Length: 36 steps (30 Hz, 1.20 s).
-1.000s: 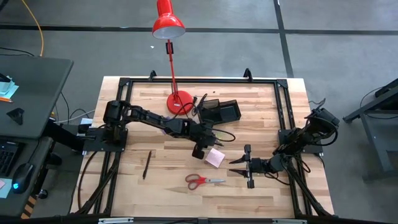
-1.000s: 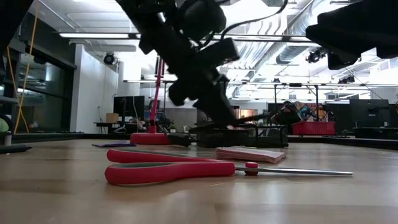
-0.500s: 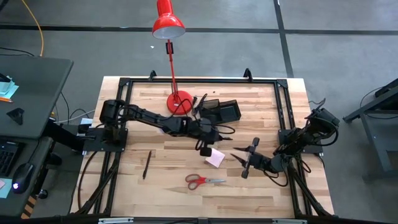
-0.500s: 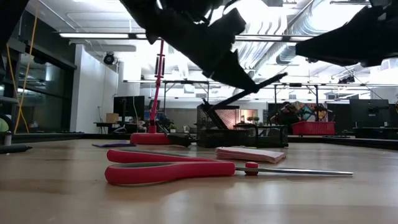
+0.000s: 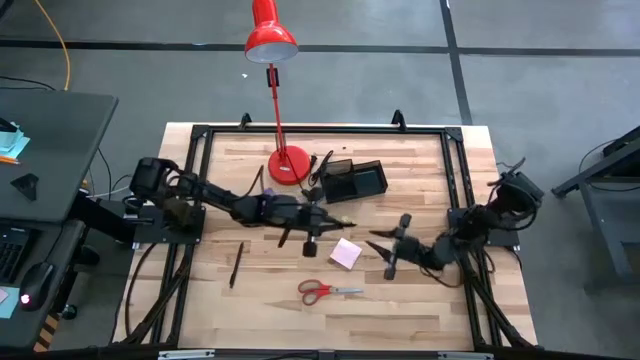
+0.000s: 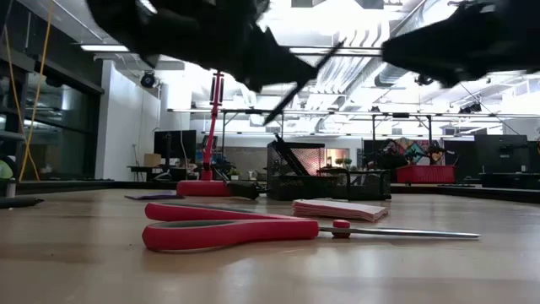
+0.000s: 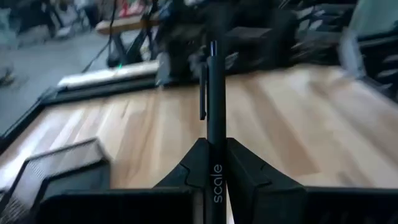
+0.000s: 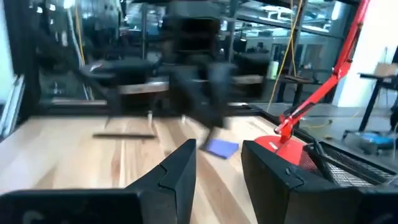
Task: Pick and place office supplies into organizer
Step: Put the black pen into the black desk organizer
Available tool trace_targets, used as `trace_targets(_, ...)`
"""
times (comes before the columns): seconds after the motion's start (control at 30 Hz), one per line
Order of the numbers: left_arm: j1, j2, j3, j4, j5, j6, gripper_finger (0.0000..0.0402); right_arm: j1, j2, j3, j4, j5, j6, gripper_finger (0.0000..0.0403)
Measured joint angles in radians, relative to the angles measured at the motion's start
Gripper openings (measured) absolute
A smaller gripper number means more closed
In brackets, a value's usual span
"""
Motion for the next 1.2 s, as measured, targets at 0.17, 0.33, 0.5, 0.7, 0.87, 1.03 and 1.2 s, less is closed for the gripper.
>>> trace_targets(0.17, -0.040, -0.028, -0.044, 0.056, -0.080, 0.005, 0.0020, -0.155, 0.000, -0.001, 0.039, -0.160, 0.031, 0.0119)
trace_targets(0.33, -0.043, -0.038, -0.043, 0.059, -0.104, 0.009, 0.0018, -0.254, 0.000, 0.029, 0.056, -0.445, 0.087, 0.0119)
trace_targets(0.5, -0.041, -0.039, -0.042, 0.059, -0.111, 0.011, 0.0022, -0.298, 0.000, 0.081, -0.031, -0.506, 0.119, 0.0119)
trace_targets(0.7, -0.041, -0.039, -0.042, 0.058, -0.111, 0.012, 0.0019, -0.305, 0.000, 0.115, -0.042, -0.528, 0.080, 0.0119)
trace_targets(0.87, -0.041, -0.039, -0.042, 0.056, -0.111, 0.012, 0.0022, -0.305, 0.000, 0.129, -0.042, -0.529, 0.075, 0.0119)
trace_targets(1.03, -0.041, -0.039, -0.042, 0.063, -0.111, 0.014, 0.0021, -0.305, 0.000, 0.135, -0.046, -0.522, 0.076, 0.0106)
trace_targets(1.2, -0.042, -0.038, -0.042, 0.064, -0.119, 0.028, 0.0026, -0.309, 0.000, 0.135, -0.064, -0.511, 0.076, 0.0047)
